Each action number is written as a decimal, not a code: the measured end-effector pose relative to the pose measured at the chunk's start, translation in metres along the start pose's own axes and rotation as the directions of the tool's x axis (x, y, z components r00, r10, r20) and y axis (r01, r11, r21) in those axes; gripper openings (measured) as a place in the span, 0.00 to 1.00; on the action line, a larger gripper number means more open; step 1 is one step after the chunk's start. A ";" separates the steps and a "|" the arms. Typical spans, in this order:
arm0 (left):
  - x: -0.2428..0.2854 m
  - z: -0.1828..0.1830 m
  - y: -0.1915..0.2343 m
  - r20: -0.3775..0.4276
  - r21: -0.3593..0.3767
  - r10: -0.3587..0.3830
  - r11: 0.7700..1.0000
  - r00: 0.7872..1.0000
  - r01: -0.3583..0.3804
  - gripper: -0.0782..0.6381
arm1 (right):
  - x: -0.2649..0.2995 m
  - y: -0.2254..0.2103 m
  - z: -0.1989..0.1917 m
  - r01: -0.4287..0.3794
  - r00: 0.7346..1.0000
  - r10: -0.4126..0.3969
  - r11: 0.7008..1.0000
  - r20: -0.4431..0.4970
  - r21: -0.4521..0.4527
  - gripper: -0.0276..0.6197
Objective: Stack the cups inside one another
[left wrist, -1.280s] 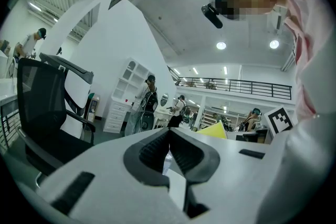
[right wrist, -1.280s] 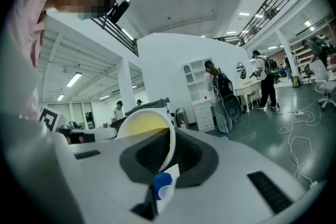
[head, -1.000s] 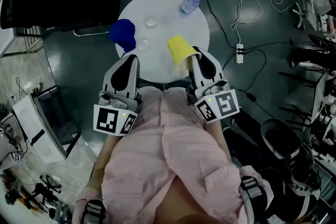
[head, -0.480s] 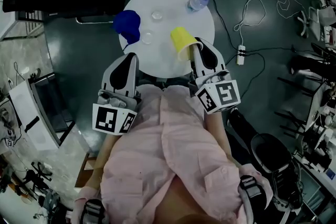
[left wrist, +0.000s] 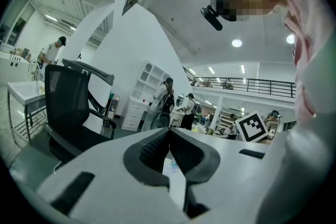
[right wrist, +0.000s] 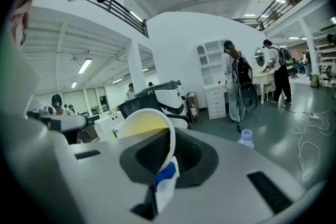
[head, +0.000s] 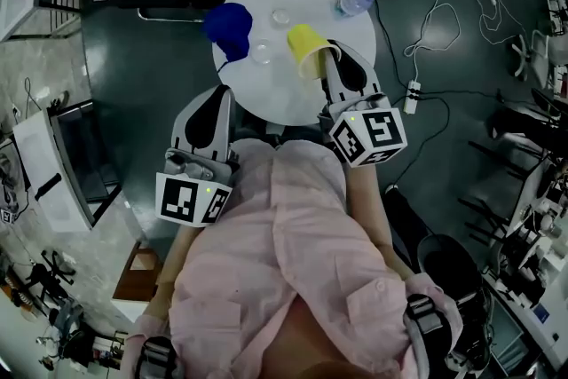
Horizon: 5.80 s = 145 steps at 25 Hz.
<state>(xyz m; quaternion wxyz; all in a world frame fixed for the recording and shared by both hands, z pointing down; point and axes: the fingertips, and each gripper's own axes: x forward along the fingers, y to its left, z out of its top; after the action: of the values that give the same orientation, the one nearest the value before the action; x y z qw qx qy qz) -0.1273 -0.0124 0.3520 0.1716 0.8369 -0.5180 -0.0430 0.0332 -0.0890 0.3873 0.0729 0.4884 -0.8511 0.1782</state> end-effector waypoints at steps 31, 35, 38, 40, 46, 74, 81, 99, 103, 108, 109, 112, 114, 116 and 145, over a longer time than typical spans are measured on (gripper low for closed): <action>-0.011 0.006 0.012 0.029 -0.014 0.036 0.999 0.999 -0.036 0.13 | 0.072 0.019 -0.090 -0.109 0.965 0.089 0.992 -0.248 -0.067 0.09; -0.013 0.005 0.012 0.031 -0.022 0.036 0.999 0.999 -0.036 0.13 | 0.071 0.015 -0.097 -0.101 0.961 0.079 0.993 -0.265 -0.068 0.09; -0.011 0.006 0.012 0.035 -0.020 0.030 0.999 0.999 -0.029 0.13 | 0.074 0.012 -0.100 -0.096 0.958 0.072 0.992 -0.277 -0.076 0.09; -0.010 0.006 0.011 0.038 -0.020 0.030 0.999 0.999 -0.029 0.13 | 0.074 0.010 -0.103 -0.096 0.956 0.070 0.992 -0.286 -0.080 0.09; -0.011 0.005 0.012 0.039 -0.022 0.035 0.999 0.999 -0.034 0.13 | 0.078 0.011 -0.114 -0.114 0.946 0.083 0.990 -0.313 -0.081 0.09; -0.005 0.001 0.003 0.044 -0.010 0.008 1.000 0.999 -0.008 0.13 | 0.103 0.001 -0.185 -0.128 0.875 0.084 0.990 -0.477 -0.059 0.09; -0.003 0.000 0.007 0.041 -0.021 0.024 1.000 0.999 -0.023 0.13 | 0.106 0.000 -0.196 -0.143 0.856 0.087 0.987 -0.510 -0.071 0.09; -0.003 0.004 0.016 0.035 -0.036 0.042 0.999 0.998 -0.041 0.13 | 0.110 -0.003 -0.218 -0.171 0.801 0.077 0.980 -0.593 -0.103 0.09; -0.003 0.005 0.017 0.031 -0.038 0.048 0.998 0.998 -0.047 0.13 | 0.110 -0.003 -0.223 -0.182 0.787 0.081 0.978 -0.612 -0.105 0.09; -0.002 0.004 0.018 0.026 -0.041 0.056 0.998 0.998 -0.054 0.13 | 0.107 -0.004 -0.232 -0.197 0.764 0.077 0.973 -0.641 -0.118 0.09; -0.002 0.004 0.019 0.026 -0.042 0.056 0.998 0.998 -0.055 0.13 | 0.107 -0.004 -0.233 -0.197 0.763 0.077 0.973 -0.642 -0.118 0.09; -0.001 0.001 0.019 0.023 -0.039 0.052 0.998 0.998 -0.051 0.13 | 0.109 -0.003 -0.235 -0.205 0.764 0.081 0.971 -0.640 -0.122 0.09; -0.001 0.001 0.019 0.023 -0.036 0.048 0.998 0.999 -0.047 0.13 | 0.110 -0.002 -0.236 -0.217 0.762 0.083 0.967 -0.642 -0.133 0.09; -0.001 0.001 0.019 0.024 -0.033 0.046 0.998 0.999 -0.045 0.13 | 0.110 -0.001 -0.236 -0.228 0.761 0.086 0.963 -0.643 -0.141 0.10; 0.000 0.002 0.011 0.018 -0.025 0.026 0.999 0.999 -0.026 0.13 | 0.106 0.008 -0.235 -0.360 0.759 0.060 0.869 -0.648 -0.340 0.36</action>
<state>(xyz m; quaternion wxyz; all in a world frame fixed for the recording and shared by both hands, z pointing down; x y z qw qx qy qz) -0.1377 -0.0172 0.3542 0.1776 0.8274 -0.5300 -0.0546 -0.0398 -0.0826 0.6349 0.4360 0.2710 -0.8474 0.1358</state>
